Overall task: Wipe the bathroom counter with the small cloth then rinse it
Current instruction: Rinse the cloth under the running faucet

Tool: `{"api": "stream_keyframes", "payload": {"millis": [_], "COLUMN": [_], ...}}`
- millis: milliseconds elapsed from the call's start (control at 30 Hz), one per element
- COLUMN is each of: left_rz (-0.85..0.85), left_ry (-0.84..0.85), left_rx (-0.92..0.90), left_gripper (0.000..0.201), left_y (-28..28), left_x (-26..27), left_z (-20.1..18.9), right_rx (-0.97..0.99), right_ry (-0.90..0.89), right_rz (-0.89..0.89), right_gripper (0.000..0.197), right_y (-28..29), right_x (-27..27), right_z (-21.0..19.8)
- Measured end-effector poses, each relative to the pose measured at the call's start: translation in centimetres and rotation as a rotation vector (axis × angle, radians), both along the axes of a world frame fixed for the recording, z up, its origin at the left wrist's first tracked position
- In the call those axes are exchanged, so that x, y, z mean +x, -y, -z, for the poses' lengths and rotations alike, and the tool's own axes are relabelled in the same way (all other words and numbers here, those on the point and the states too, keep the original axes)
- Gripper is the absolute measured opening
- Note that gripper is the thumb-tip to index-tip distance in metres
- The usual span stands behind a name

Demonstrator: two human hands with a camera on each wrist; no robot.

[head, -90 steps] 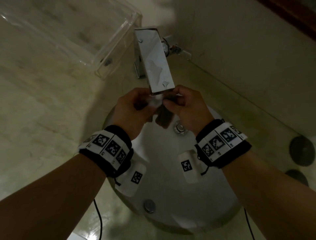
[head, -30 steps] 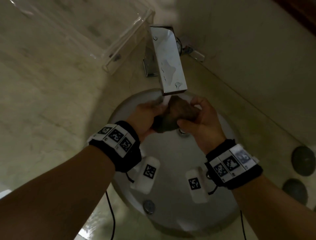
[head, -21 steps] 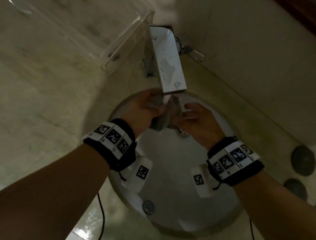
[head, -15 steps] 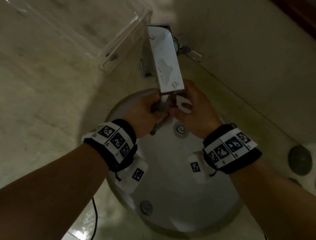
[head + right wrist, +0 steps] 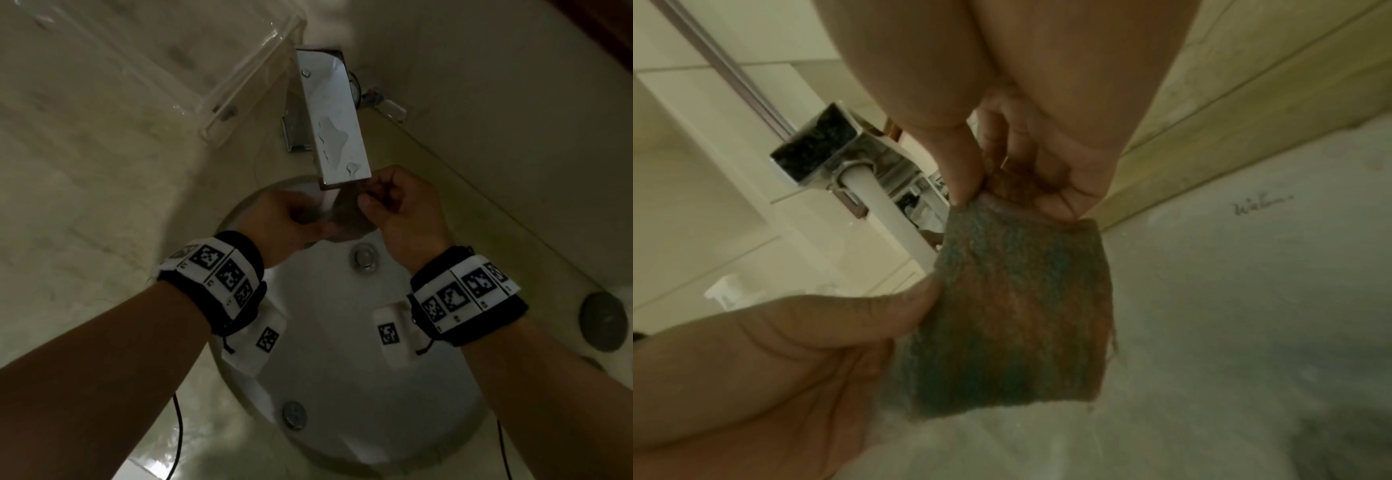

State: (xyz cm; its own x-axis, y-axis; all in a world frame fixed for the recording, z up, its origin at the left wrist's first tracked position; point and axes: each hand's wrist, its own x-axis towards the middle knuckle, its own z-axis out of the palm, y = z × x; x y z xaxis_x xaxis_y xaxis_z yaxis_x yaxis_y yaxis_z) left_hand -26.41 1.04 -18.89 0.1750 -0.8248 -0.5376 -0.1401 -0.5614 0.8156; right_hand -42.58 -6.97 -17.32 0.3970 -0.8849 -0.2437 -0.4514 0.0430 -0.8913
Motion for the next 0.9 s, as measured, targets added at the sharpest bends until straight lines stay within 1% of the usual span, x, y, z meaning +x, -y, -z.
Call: {"api": "stream_keyframes", "payload": {"millis": [100, 167, 233, 300, 367, 433, 467, 500, 533, 633, 700, 766, 833, 900], "left_rz": [-0.046, -0.089, -0.136, -0.170, -0.179, -0.189, -0.194, -0.184, -0.167, -0.080, -0.022, 0.004, 0.010, 0.009], "left_ry": [-0.002, -0.009, -0.071, -0.141, -0.159, -0.161, -0.153, -0.140, -0.122, -0.015, 0.083, 0.156, 0.198, 0.217], "left_rx": [-0.009, -0.030, -0.062, -0.099, -0.126, -0.154, -0.154, -0.154, -0.153, -0.107, -0.066, -0.023, 0.031, 0.082], "left_gripper": [0.012, 0.016, 0.015, 0.023, 0.029, 0.028, 0.026, 0.022, 0.019, 0.031, 0.041, 0.046, 0.041, 0.032], "left_y": [-0.1, 0.0, 0.1, 0.1, 0.0, -0.1, -0.1, -0.2, -0.2, -0.4, -0.4, -0.4, -0.3, -0.2], "left_x": [0.2, 0.3, 0.2, 0.1, -0.1, -0.2, -0.1, -0.1, 0.1, 0.5, 0.7, 0.8, 0.9, 1.0], "left_z": [-0.1, -0.1, -0.3, -0.4, -0.4, -0.5, -0.5, -0.5, -0.5, -0.2, -0.1, 0.2, 0.1, 0.2], "right_rx": [0.030, 0.077, 0.138, 0.190, 0.204, 0.183, 0.169, 0.155, 0.146, 0.131, 0.114, 0.111, 0.112, 0.120], "right_ry": [0.017, -0.002, -0.034, -0.025, 0.001, -0.012, -0.029, -0.041, -0.045, -0.021, -0.024, -0.032, -0.042, -0.033], "right_rz": [0.018, 0.018, -0.010, -0.036, -0.052, -0.046, -0.038, -0.036, -0.040, -0.034, -0.024, -0.032, -0.054, -0.077], "right_gripper": [0.030, 0.027, 0.026, 0.029, 0.032, 0.032, 0.035, 0.037, 0.035, 0.016, 0.019, 0.023, 0.023, 0.023], "right_y": [-0.1, -0.2, -0.3, -0.3, -0.2, 0.0, 0.1, 0.2, 0.2, 0.1, 0.0, -0.1, -0.3, -0.5], "right_x": [-0.3, -0.4, -0.4, -0.5, -0.5, -0.5, -0.5, -0.5, -0.4, -0.3, -0.3, -0.4, -0.5, -0.5], "right_z": [0.2, 0.6, 1.0, 1.0, 0.8, 0.7, 0.7, 0.7, 0.6, 0.4, 0.4, 0.6, 0.6, 0.4]}}
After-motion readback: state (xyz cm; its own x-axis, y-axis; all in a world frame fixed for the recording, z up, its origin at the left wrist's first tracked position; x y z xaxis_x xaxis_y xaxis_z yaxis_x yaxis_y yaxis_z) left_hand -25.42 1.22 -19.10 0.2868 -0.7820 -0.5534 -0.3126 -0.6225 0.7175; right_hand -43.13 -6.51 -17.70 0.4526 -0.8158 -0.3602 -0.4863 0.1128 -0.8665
